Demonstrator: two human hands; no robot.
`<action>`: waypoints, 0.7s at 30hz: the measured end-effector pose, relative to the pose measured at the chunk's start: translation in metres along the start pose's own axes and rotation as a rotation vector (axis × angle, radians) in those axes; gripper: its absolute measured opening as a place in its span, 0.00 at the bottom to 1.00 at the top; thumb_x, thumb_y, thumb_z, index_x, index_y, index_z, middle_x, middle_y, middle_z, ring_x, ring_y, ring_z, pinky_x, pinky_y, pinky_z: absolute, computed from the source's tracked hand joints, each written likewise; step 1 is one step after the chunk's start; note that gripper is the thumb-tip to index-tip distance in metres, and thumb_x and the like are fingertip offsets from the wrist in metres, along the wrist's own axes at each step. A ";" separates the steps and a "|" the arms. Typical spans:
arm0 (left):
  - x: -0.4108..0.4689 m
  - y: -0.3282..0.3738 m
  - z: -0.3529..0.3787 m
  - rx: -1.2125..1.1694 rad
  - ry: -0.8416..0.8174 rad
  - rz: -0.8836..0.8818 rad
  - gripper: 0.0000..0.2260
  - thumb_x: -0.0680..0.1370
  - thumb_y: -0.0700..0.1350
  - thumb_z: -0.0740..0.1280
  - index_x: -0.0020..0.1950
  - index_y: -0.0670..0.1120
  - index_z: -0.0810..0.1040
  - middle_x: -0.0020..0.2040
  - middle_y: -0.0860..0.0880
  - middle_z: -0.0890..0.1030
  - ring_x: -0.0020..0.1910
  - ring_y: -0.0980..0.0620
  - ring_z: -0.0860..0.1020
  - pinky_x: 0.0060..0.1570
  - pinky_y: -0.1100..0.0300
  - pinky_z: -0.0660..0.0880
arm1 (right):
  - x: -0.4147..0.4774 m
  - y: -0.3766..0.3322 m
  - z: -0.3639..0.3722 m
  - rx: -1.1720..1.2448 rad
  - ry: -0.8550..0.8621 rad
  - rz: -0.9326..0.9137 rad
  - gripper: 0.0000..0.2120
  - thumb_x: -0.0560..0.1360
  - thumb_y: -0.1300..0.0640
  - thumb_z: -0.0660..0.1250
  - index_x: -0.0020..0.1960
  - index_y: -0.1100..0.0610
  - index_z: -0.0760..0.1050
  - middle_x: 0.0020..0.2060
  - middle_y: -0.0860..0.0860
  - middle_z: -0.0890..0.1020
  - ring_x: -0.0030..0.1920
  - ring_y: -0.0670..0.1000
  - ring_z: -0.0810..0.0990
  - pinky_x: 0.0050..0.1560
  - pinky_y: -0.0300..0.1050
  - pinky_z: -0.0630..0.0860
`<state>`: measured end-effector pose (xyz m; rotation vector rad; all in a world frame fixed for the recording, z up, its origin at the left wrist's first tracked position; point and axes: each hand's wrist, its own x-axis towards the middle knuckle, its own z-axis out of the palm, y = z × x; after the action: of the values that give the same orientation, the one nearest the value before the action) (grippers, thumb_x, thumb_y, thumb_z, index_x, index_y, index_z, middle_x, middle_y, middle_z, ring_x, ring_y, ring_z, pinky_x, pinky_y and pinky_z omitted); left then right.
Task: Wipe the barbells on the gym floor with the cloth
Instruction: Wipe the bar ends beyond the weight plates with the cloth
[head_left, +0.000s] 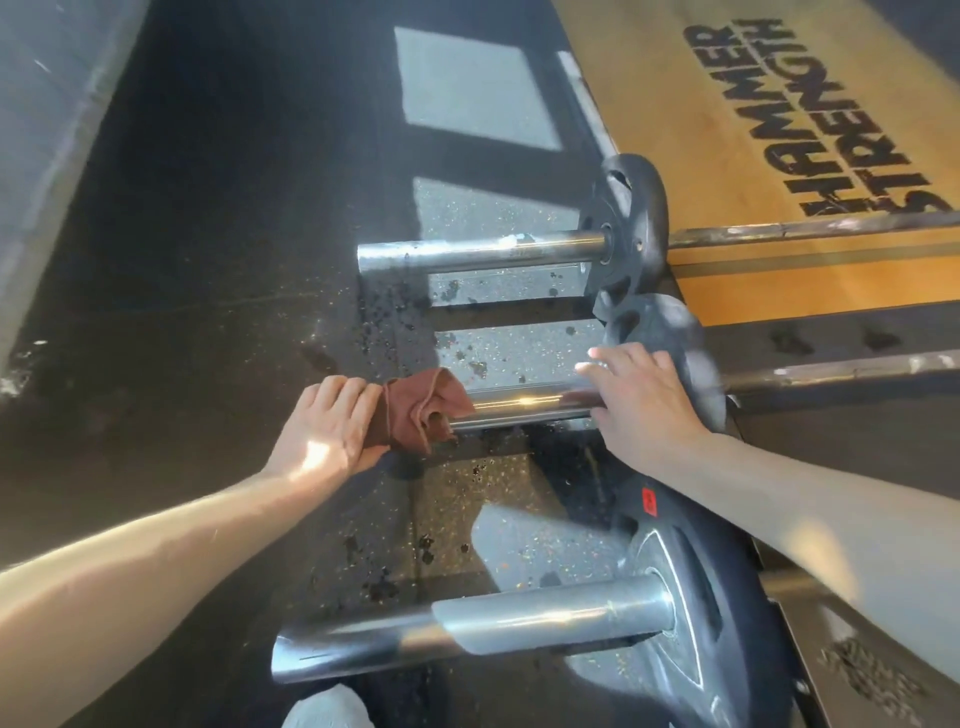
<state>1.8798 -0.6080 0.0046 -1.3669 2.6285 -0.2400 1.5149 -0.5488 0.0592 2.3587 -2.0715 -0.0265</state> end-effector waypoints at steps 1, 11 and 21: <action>0.004 0.003 -0.002 0.014 -0.019 -0.011 0.34 0.74 0.65 0.70 0.70 0.42 0.73 0.62 0.44 0.76 0.59 0.41 0.73 0.58 0.48 0.72 | -0.004 0.003 -0.005 0.109 0.088 -0.032 0.19 0.73 0.63 0.73 0.64 0.56 0.80 0.64 0.53 0.79 0.64 0.59 0.74 0.62 0.55 0.68; 0.031 0.015 -0.015 -0.054 -0.178 0.039 0.35 0.74 0.64 0.72 0.74 0.48 0.66 0.67 0.50 0.74 0.63 0.49 0.75 0.65 0.56 0.70 | -0.042 0.117 -0.028 0.580 0.253 0.225 0.29 0.72 0.73 0.57 0.71 0.57 0.72 0.64 0.48 0.72 0.64 0.48 0.72 0.70 0.48 0.70; 0.033 0.017 -0.012 -0.077 -0.198 -0.049 0.38 0.59 0.55 0.85 0.63 0.42 0.77 0.50 0.45 0.81 0.48 0.41 0.81 0.49 0.46 0.79 | -0.038 0.164 0.031 0.550 -0.136 0.120 0.39 0.72 0.53 0.79 0.78 0.54 0.65 0.73 0.52 0.74 0.74 0.60 0.67 0.75 0.54 0.60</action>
<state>1.8453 -0.6246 0.0101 -1.4011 2.4675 -0.0092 1.3465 -0.5323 0.0305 2.5560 -2.5505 0.4529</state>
